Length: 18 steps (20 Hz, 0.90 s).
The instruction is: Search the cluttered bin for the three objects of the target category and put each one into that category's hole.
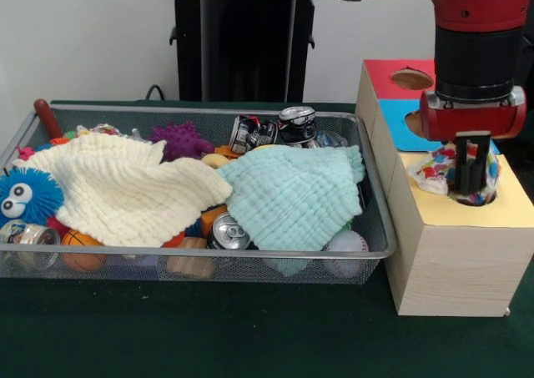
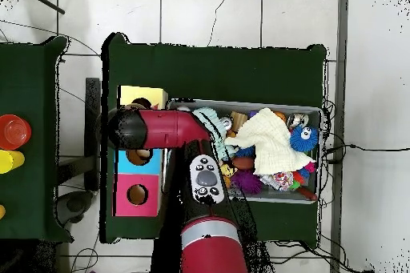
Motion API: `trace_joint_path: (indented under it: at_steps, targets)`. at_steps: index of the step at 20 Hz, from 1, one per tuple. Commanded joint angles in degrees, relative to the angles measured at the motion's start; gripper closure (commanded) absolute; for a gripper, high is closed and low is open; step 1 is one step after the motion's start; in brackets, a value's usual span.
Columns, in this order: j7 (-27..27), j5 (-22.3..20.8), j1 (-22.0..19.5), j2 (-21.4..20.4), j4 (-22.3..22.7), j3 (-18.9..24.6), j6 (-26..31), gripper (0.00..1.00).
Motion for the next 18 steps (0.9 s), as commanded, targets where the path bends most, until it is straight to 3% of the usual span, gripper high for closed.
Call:
trace_joint_path:
  at_steps: [1,10,18]
  targets:
    - [4.87,-4.14,0.63,4.76,1.14,-0.65,-2.77,1.0]
    - [3.75,-2.87,0.14,5.31,0.1,-0.18,-0.83,1.0]
    - [3.4,-1.25,-0.55,-3.52,5.81,1.24,4.11,1.0]
